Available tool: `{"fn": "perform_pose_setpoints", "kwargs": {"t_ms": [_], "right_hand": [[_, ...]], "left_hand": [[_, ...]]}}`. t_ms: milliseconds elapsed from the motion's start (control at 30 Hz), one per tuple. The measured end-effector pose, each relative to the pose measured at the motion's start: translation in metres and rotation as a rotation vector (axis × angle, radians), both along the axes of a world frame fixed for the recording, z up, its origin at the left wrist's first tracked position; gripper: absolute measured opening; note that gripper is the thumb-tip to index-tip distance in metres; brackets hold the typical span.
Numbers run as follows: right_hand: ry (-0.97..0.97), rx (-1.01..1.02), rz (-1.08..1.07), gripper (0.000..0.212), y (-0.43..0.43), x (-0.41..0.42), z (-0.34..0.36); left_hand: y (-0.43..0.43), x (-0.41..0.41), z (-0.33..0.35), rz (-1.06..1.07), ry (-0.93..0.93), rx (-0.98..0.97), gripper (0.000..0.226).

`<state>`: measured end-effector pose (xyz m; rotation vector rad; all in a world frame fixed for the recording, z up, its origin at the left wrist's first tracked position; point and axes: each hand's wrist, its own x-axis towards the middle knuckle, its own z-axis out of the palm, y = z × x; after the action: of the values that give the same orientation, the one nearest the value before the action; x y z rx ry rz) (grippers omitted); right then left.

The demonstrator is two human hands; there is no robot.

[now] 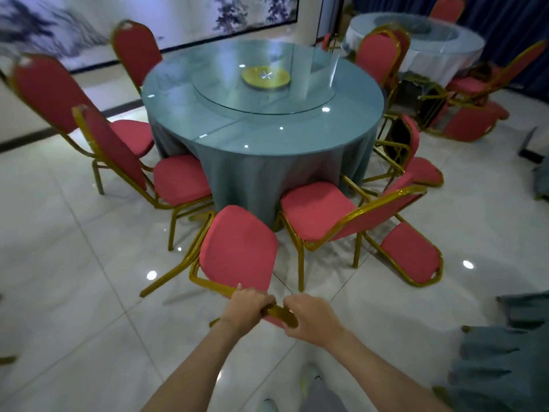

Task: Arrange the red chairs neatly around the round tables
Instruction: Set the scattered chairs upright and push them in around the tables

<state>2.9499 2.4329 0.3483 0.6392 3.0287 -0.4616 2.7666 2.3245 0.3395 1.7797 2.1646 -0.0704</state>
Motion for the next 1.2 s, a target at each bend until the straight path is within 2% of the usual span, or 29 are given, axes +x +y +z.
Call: {"fn": "perform_pose_setpoints", "kwargs": {"t_ms": [67, 200, 300, 400, 533, 667, 833, 967, 1067, 1200], "right_hand": [[0.014, -0.074, 0.005, 0.018, 0.001, -0.006, -0.005], [-0.192, -0.188, 0.024, 0.044, 0.027, 0.004, -0.025], [-0.283, -0.256, 0.052, 0.048, 0.045, -0.003, -0.026], [-0.244, -0.276, 0.125, 0.035, 0.05, -0.036, -0.021], [-0.142, -0.213, 0.279, 0.044, 0.045, -0.09, -0.009], [-0.052, -0.231, 0.355, 0.035, 0.028, -0.141, 0.0], [-0.021, -0.273, 0.377, 0.032, 0.008, -0.197, -0.01], [0.002, -0.232, 0.368, 0.03, -0.009, -0.235, -0.008], [0.027, -0.22, 0.323, 0.033, -0.026, -0.263, -0.002], [0.042, -0.185, 0.245, 0.039, -0.057, -0.313, 0.008]], "left_hand": [[-0.003, -0.019, 0.0, 0.043, -0.019, 0.024, 0.012], [-0.007, -0.056, 0.011, 0.16, -0.107, 0.097, 0.015], [-0.012, -0.084, 0.024, 0.218, -0.143, 0.143, 0.014], [-0.021, -0.115, 0.035, 0.286, -0.075, 0.141, 0.018], [-0.038, -0.159, 0.047, 0.436, 0.082, 0.051, 0.028], [-0.048, -0.179, 0.046, 0.549, 0.12, 0.038, 0.027], [-0.059, -0.196, 0.041, 0.55, 0.132, 0.107, 0.029], [-0.085, -0.23, 0.035, 0.465, 0.099, 0.187, 0.034], [-0.101, -0.247, 0.031, 0.412, 0.08, 0.281, 0.027], [-0.125, -0.283, 0.024, 0.449, 0.064, 0.349, 0.025]]}}
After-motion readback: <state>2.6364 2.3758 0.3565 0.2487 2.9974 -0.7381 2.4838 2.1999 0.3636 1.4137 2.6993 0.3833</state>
